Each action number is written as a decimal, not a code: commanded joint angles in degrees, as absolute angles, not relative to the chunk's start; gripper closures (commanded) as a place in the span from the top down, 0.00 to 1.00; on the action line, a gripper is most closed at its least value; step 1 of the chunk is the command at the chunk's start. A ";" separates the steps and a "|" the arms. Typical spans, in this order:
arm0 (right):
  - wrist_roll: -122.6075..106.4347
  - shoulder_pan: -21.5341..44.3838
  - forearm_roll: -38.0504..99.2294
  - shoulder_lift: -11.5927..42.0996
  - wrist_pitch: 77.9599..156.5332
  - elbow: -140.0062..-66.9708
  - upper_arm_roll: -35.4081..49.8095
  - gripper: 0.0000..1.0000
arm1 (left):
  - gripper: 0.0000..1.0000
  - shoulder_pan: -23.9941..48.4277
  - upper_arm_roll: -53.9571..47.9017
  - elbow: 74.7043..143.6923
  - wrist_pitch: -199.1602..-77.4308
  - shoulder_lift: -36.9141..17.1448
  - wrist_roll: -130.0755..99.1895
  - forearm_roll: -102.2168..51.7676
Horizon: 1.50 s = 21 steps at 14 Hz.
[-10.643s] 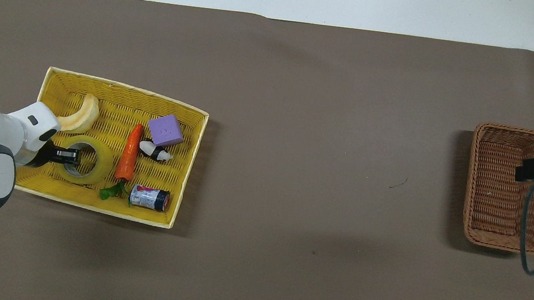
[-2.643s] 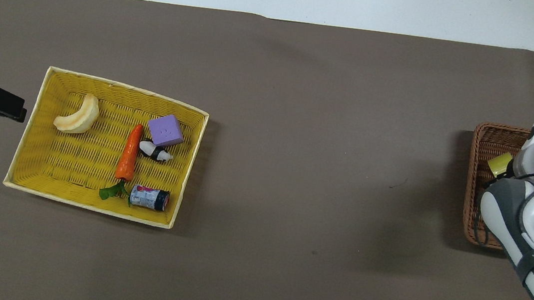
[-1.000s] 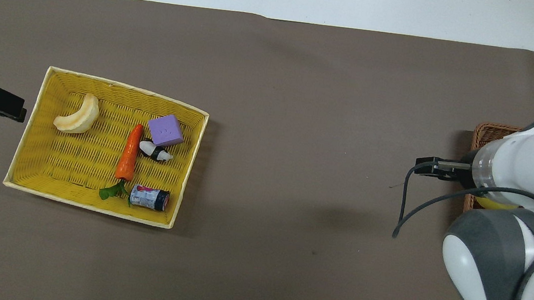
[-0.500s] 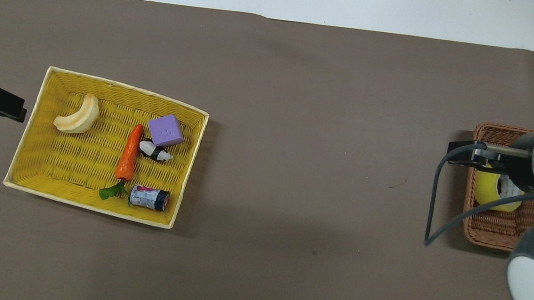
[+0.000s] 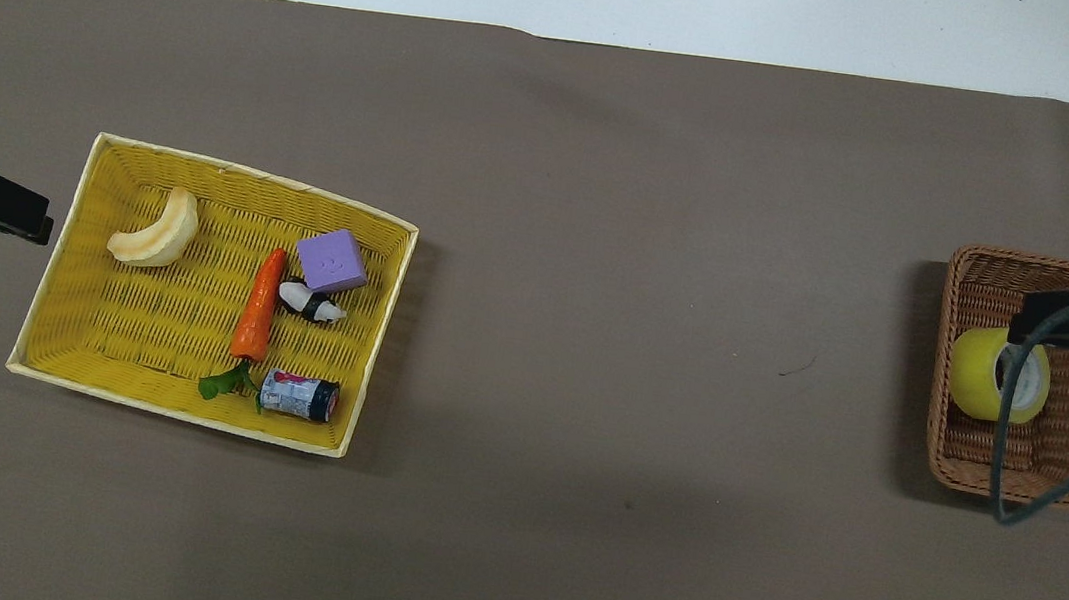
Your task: Move tape to another basket
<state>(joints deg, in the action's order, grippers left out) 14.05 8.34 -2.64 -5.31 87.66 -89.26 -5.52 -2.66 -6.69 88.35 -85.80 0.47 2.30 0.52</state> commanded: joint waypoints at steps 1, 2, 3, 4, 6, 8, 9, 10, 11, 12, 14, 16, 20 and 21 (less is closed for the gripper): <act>11.52 7.47 -0.88 -5.71 87.45 -91.05 -5.19 1.00 | 1.00 -3.25 -7.03 88.16 -86.04 0.79 2.81 1.49; 10.99 7.64 -0.70 -5.71 87.63 -91.05 -5.19 1.00 | 1.00 -3.25 -7.03 88.15 -86.04 0.88 2.81 1.49; 10.46 7.82 -0.88 -5.63 87.89 -90.97 -5.10 1.00 | 1.00 -3.25 -7.03 88.24 -86.04 0.79 2.81 1.49; 7.59 7.74 -1.75 -5.02 87.37 -90.36 -5.18 1.00 | 1.00 -3.25 -7.03 88.16 -86.04 0.79 2.81 1.49; 5.54 7.12 -1.85 -2.57 83.96 -86.16 -4.92 1.00 | 1.00 -3.25 -7.03 88.16 -86.04 0.79 2.81 1.49; 5.45 7.03 -1.67 -0.53 83.49 -83.50 -4.83 1.00 | 1.00 -3.25 -7.03 88.16 -86.04 0.88 2.81 1.49; 5.45 7.03 -1.06 -0.53 84.80 -83.58 -5.01 1.00 | 1.00 -3.25 -7.03 88.15 -86.04 0.88 2.81 1.49; 5.54 7.12 -0.79 -1.31 86.21 -84.89 -5.10 1.00 | 1.00 -3.25 -7.03 88.24 -86.04 0.79 2.81 1.49; 5.89 7.12 -0.62 -1.84 86.05 -85.77 -5.10 1.00 | 1.00 -3.25 -7.03 88.16 -86.04 0.79 2.81 1.49; 5.54 7.12 -0.35 -2.19 85.87 -86.04 -5.10 1.00 | 1.00 -3.25 -7.03 88.15 -86.04 0.79 2.81 1.49; 5.54 6.94 0.17 -2.28 85.70 -86.04 -5.36 1.00 | 1.00 -3.25 -7.03 88.15 -86.04 0.79 2.81 1.49; 5.01 6.07 0.17 -2.55 83.51 -85.87 -5.89 1.00 | 1.00 -3.25 -7.03 88.24 -86.04 0.88 2.81 1.49; 4.30 2.72 1.93 -3.25 83.49 -87.00 -6.15 1.00 | 1.00 -3.25 -7.03 88.16 -86.04 0.79 2.81 1.49; 4.57 2.81 1.93 -3.95 84.11 -88.40 -6.07 1.00 | 1.00 -3.25 -7.03 88.24 -86.04 0.79 2.81 1.49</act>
<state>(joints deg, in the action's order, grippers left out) 5.40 3.20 0.20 -2.39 83.57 -86.25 -6.22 -2.66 -6.69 88.35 -85.80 0.47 2.30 0.52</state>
